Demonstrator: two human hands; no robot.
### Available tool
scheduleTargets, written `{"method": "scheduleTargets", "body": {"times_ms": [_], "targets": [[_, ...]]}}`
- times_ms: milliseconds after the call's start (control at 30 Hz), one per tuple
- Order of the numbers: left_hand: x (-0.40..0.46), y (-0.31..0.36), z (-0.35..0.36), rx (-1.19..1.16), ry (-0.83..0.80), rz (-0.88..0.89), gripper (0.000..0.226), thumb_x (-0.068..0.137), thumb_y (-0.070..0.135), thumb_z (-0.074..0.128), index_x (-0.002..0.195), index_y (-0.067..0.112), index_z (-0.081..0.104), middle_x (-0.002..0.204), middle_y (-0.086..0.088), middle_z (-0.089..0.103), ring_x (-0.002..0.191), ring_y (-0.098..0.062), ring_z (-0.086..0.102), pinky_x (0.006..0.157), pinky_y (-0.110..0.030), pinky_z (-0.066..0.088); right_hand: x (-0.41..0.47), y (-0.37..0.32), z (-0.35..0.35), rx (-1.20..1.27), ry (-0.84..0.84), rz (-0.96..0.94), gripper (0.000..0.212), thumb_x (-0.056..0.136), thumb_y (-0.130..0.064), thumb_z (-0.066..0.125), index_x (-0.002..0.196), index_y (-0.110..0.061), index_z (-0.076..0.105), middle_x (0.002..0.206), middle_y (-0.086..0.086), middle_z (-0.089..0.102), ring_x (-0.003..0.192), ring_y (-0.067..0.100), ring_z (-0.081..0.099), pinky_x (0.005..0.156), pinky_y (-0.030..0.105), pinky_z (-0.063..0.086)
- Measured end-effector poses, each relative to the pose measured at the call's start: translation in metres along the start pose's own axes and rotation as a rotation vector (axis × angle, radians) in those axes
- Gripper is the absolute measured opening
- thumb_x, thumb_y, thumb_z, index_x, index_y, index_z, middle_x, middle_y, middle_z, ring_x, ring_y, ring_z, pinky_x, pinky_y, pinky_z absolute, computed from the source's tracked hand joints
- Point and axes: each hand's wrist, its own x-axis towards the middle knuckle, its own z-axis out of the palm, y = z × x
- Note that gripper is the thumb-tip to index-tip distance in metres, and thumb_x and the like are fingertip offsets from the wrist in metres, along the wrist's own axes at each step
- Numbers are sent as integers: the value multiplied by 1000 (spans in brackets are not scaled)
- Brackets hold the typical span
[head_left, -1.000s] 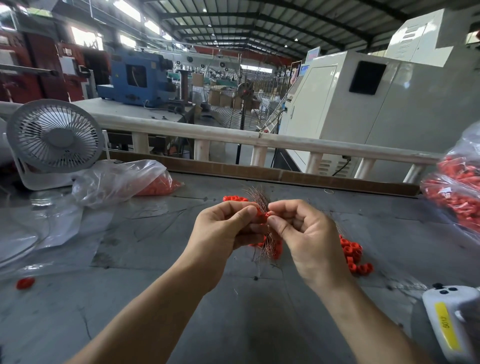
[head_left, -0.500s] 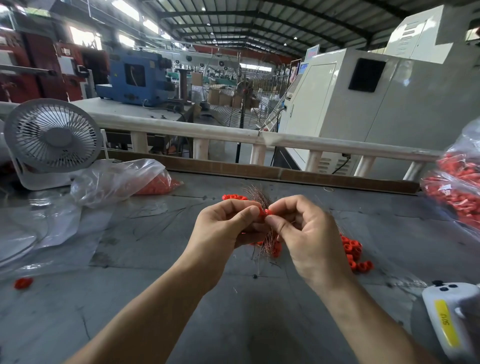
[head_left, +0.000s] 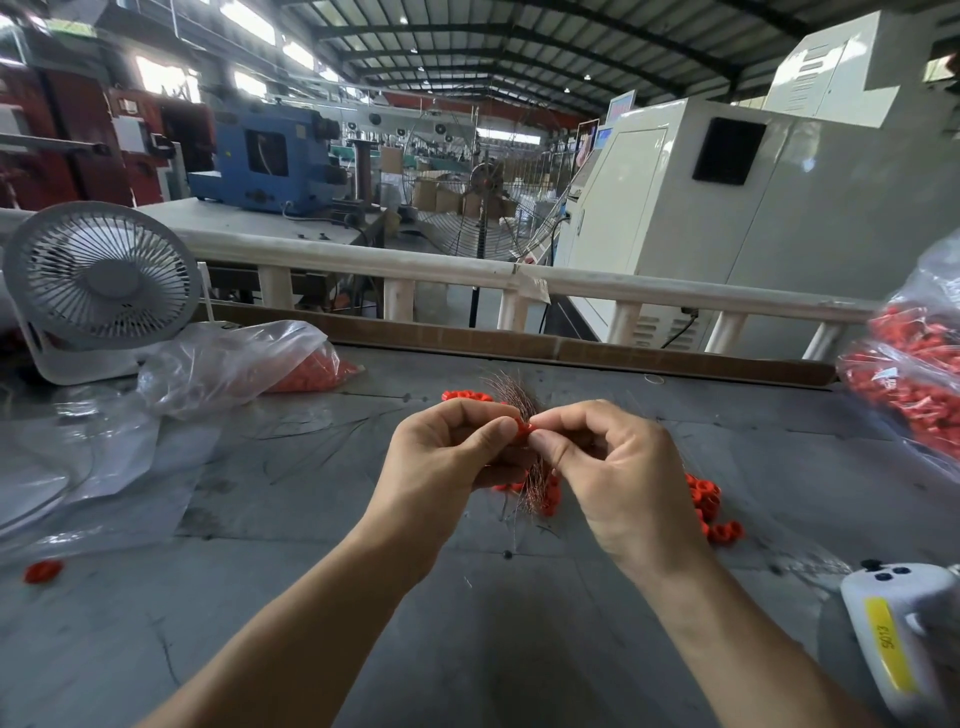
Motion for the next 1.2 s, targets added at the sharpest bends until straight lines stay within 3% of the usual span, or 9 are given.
{"method": "scheduleTargets", "body": {"times_ms": [200,367,567,800,967,1067,1200], "targets": [[-2,2,3,-4,-8,35,9,92,4,68,97,4,75,87,-20,77,80,-29,76,73,-31,63,-2,-4,7,11,85,-87,20,87,-11,81,90,-31,77,88,-15,76,87,8,73,76,17,55],[-4,4,5,5,2,49,9,93,2,67,99,3,74,88,-20,77,83,-30,76,78,-34,64,-2,-4,7,7,62,-107,22,86,-9,82,88,-31,78,90,-15,76,90,9,73,80,20,56],[-5,5,6,8,13,50,10,92,4,68,95,8,77,88,-17,78,83,-29,77,77,-33,63,-1,-3,6,-30,47,-152,13,84,-9,83,91,-20,82,95,-13,76,97,7,72,85,13,51],[-4,4,5,-53,-1,-33,9,90,9,70,96,6,77,88,-18,77,80,-26,76,71,-31,62,-2,-9,2,-191,37,-239,12,85,-10,82,94,-18,81,98,-12,73,99,8,68,88,21,53],[-3,4,4,-157,10,-163,27,84,19,75,103,-1,75,87,-19,70,74,-21,67,78,-35,62,-6,-17,8,-406,49,-287,16,82,-16,85,94,-19,75,95,-10,69,95,14,62,83,36,53],[-5,6,5,-212,-7,-240,17,92,14,69,102,2,74,89,-17,67,76,-21,64,75,-32,58,-7,-19,12,-500,78,-289,13,83,-17,83,92,-17,74,92,-7,69,92,18,61,81,35,50],[-5,9,6,-237,-57,-307,10,92,18,69,86,10,70,95,-18,60,83,-23,62,78,-34,56,-8,-19,13,-536,101,-324,8,86,-14,80,91,-15,73,90,-5,69,91,19,61,79,31,48]]}}
